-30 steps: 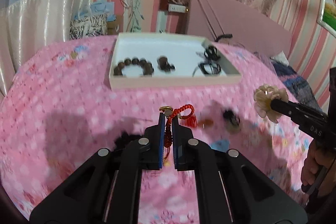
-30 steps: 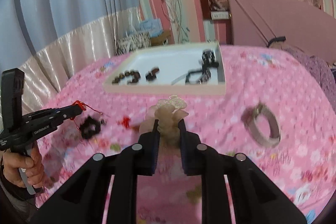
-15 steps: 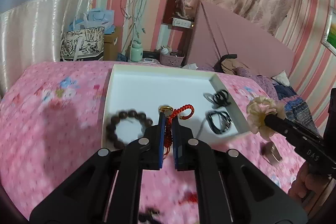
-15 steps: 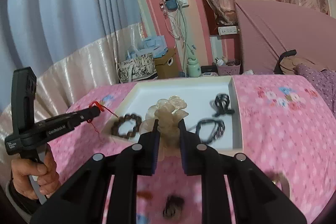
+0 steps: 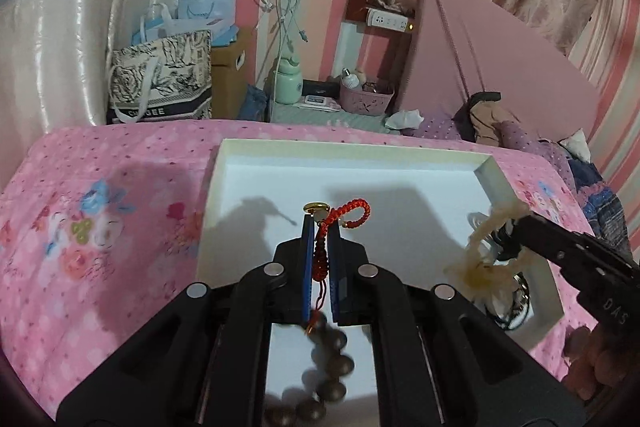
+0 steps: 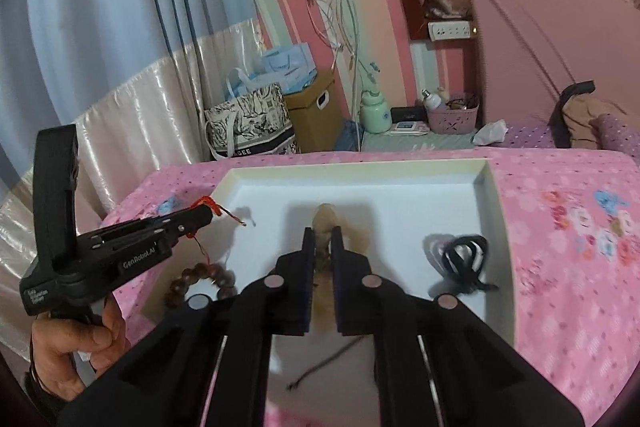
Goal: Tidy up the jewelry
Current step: 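Carry the red bracelet and cream scrunchie into the white tray and open both tools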
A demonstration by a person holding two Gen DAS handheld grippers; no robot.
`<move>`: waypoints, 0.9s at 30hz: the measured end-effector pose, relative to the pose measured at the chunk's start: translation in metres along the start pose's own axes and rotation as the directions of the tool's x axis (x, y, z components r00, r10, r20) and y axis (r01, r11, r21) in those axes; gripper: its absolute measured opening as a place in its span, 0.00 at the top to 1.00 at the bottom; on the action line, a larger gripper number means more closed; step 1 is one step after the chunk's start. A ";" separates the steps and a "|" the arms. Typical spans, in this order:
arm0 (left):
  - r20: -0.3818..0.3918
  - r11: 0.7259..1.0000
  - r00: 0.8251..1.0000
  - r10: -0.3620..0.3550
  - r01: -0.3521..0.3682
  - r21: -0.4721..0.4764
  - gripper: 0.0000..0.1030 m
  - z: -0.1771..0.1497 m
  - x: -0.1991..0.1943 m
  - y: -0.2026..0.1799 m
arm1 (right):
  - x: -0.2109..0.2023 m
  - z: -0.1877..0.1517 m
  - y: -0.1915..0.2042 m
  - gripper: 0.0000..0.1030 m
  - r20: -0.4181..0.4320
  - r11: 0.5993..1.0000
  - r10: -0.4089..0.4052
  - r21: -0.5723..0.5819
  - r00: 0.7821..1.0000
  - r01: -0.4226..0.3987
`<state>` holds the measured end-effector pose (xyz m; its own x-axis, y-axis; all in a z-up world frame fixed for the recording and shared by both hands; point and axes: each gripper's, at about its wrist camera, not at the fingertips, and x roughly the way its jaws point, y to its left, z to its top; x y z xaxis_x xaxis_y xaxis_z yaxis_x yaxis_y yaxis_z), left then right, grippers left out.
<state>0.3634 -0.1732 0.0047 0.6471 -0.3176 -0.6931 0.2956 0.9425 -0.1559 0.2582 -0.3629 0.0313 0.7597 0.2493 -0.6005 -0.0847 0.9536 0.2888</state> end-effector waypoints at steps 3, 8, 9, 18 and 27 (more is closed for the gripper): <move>-0.031 1.000 0.999 0.022 -0.022 0.008 0.96 0.000 0.017 0.002 | 0.018 0.001 0.003 0.93 -0.009 1.000 0.021 0.000 1.000 -0.021; -0.061 0.999 0.997 0.041 -0.042 -0.014 0.96 -0.003 0.032 0.010 | 0.036 -0.003 0.005 0.93 -0.041 1.000 -0.005 -0.017 0.999 0.004; -0.071 0.999 0.996 0.045 -0.046 -0.013 0.96 -0.005 0.035 0.011 | 0.036 -0.005 0.003 0.93 -0.047 1.000 -0.013 -0.015 0.999 0.013; -0.121 0.999 0.992 0.039 -0.043 -0.027 0.96 -0.011 0.050 0.014 | 0.050 -0.011 -0.005 0.89 -0.094 0.997 -0.072 -0.023 0.993 0.070; -0.109 0.998 0.993 0.041 -0.045 -0.041 0.60 -0.010 0.046 0.014 | 0.043 -0.008 -0.009 0.59 -0.078 0.997 -0.079 -0.009 0.994 0.079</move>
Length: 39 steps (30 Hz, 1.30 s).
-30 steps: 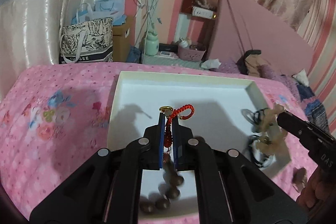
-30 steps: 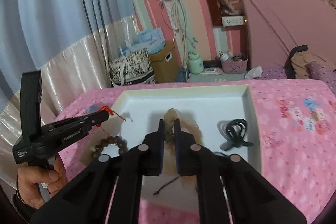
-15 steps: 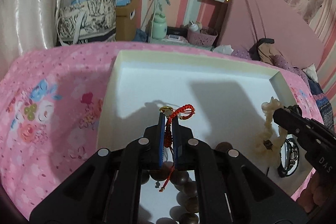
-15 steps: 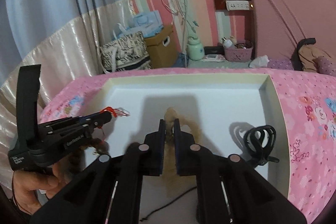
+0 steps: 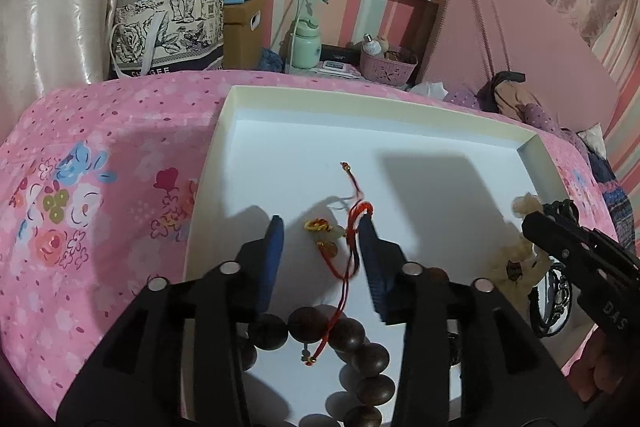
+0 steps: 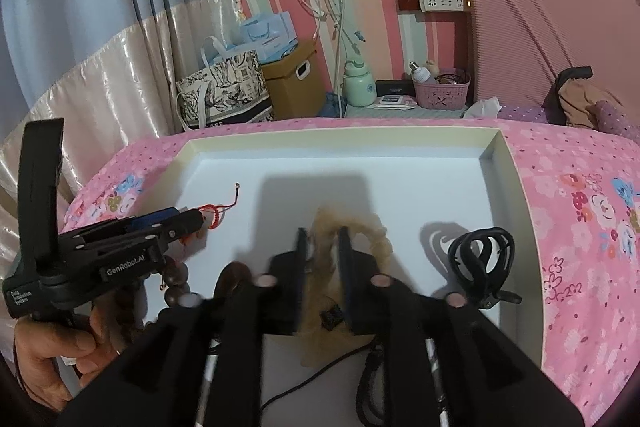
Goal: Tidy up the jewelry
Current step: 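Carry the red bracelet and cream scrunchie into the white tray and open both tools, then withdraw both open tools from the tray back over the remaining jewelry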
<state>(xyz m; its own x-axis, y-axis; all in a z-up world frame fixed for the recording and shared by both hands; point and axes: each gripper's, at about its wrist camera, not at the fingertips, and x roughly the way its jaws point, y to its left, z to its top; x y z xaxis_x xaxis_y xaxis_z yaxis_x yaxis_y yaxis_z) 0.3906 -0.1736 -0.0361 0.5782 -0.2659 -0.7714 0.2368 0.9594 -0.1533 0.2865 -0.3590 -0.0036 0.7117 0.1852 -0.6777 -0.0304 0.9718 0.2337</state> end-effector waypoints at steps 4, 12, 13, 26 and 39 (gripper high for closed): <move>0.017 1.000 1.000 -0.013 0.013 -0.006 0.56 0.002 -0.008 0.001 | -0.009 0.003 -0.003 0.50 0.028 1.000 0.002 0.013 1.000 -0.002; 0.086 1.000 0.996 0.025 -0.025 -0.004 0.45 0.011 -0.036 0.003 | -0.041 0.014 -0.007 0.42 0.097 0.998 -0.053 0.041 0.994 0.049; 0.093 0.999 0.995 0.031 -0.030 -0.011 0.43 0.012 -0.041 0.005 | -0.048 0.017 -0.007 0.39 0.105 0.997 -0.065 0.047 0.992 0.060; 0.290 0.994 0.952 0.094 -0.105 0.021 0.16 -0.012 -0.196 0.002 | -0.166 -0.007 0.021 0.11 -0.027 0.907 -0.393 0.151 0.919 0.392; 0.293 0.985 0.954 0.068 -0.111 0.133 0.14 -0.158 -0.353 0.017 | -0.380 -0.111 0.078 0.08 0.050 0.943 -0.254 0.237 0.966 0.236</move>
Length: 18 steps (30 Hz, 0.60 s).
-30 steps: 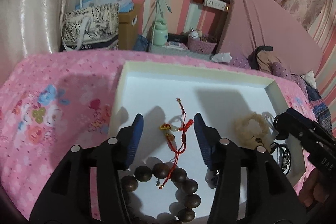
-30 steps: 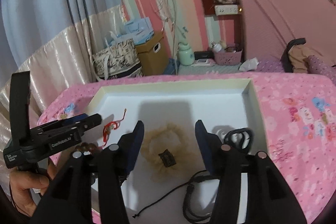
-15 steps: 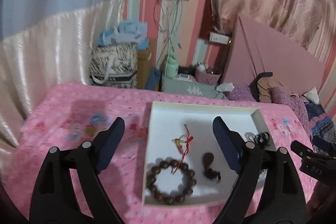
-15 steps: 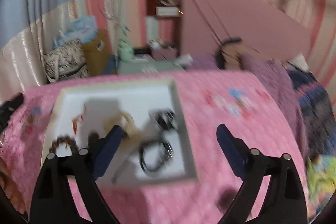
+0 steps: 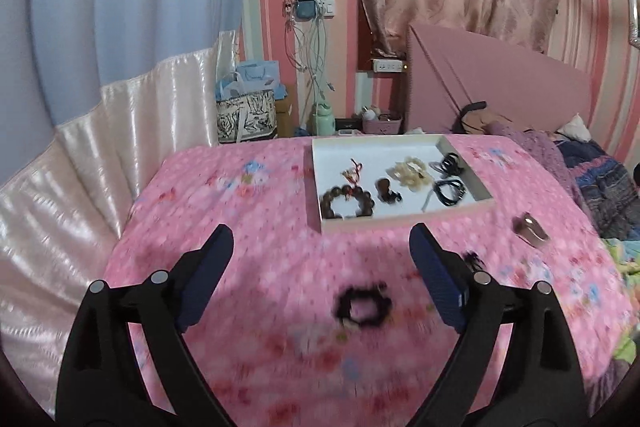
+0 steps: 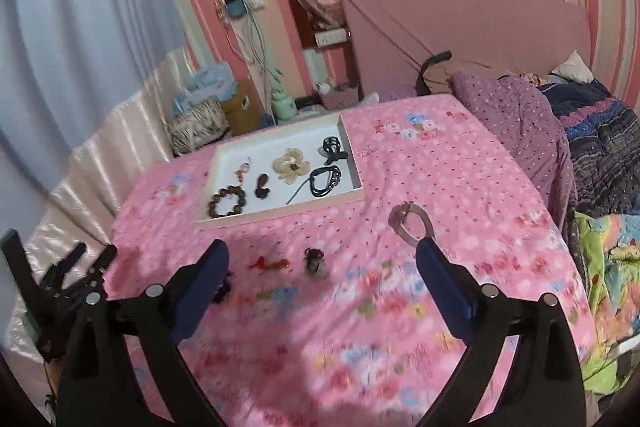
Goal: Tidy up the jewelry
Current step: 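Withdraw both open tools from the tray back over the remaining jewelry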
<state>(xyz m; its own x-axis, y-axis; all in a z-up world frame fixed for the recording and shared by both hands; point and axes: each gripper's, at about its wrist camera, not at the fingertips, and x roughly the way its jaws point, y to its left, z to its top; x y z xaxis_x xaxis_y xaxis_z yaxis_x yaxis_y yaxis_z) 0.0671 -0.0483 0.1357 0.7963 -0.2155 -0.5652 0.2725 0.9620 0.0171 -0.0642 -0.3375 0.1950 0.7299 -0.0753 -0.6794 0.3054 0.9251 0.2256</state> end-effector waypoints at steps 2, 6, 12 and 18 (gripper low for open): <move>0.008 1.000 1.000 -0.006 0.006 -0.003 0.14 -0.003 -0.019 0.000 | -0.024 -0.007 -0.005 0.08 0.003 0.999 0.049 0.014 0.999 -0.049; 0.012 0.999 1.000 -0.017 0.017 0.030 0.14 -0.009 -0.046 -0.007 | -0.019 -0.020 -0.025 0.08 -0.152 0.957 0.251 0.184 0.956 -0.222; 0.040 0.998 0.999 -0.013 0.011 0.064 0.14 -0.013 -0.073 -0.013 | -0.021 -0.035 -0.019 0.08 -0.247 0.905 0.410 0.233 0.878 -0.356; 0.039 0.998 0.999 -0.012 0.010 0.055 0.14 -0.015 -0.081 -0.008 | -0.028 -0.041 -0.023 0.08 -0.231 0.886 0.441 0.270 0.867 -0.378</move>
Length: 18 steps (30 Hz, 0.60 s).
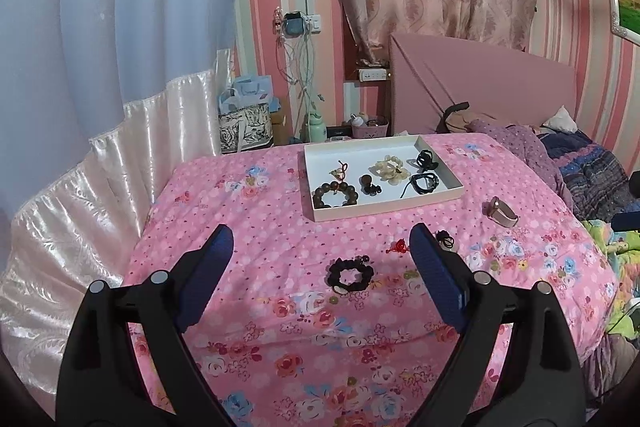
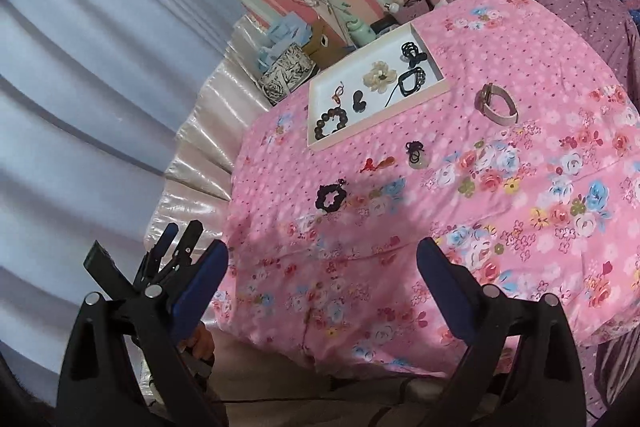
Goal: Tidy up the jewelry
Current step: 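Withdraw both open tools from the tray back over the remaining jewelry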
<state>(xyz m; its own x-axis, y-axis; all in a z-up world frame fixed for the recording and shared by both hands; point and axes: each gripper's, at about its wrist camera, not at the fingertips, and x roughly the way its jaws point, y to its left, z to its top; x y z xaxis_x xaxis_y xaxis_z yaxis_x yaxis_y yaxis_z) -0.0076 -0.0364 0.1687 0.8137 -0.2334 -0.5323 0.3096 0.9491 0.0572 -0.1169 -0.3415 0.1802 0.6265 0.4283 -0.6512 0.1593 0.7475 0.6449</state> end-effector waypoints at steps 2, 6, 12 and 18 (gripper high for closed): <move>0.013 1.000 1.000 -0.005 0.006 -0.017 0.14 0.002 -0.009 0.007 | -0.003 0.000 0.002 0.08 0.018 1.000 -0.001 -0.008 1.000 0.001; 0.052 0.999 0.998 -0.034 0.036 -0.027 0.14 0.009 -0.034 0.021 | -0.008 0.000 0.006 0.08 0.037 0.999 0.026 -0.028 0.999 -0.025; 0.084 0.999 0.996 0.033 -0.034 0.017 0.14 0.016 -0.054 0.035 | -0.006 -0.002 0.013 0.08 0.051 0.998 0.052 -0.040 0.997 -0.050; 0.054 1.000 0.999 -0.001 0.001 0.004 0.14 0.007 -0.043 0.037 | -0.003 0.001 0.023 0.08 0.061 0.997 0.055 -0.053 0.997 -0.052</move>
<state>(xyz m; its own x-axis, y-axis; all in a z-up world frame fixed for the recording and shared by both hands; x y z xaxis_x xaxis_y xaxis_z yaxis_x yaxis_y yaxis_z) -0.0274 0.0069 0.1992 0.8388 -0.2459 -0.4858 0.3125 0.9480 0.0596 -0.1142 -0.3260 0.1973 0.6794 0.4370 -0.5895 0.0864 0.7501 0.6557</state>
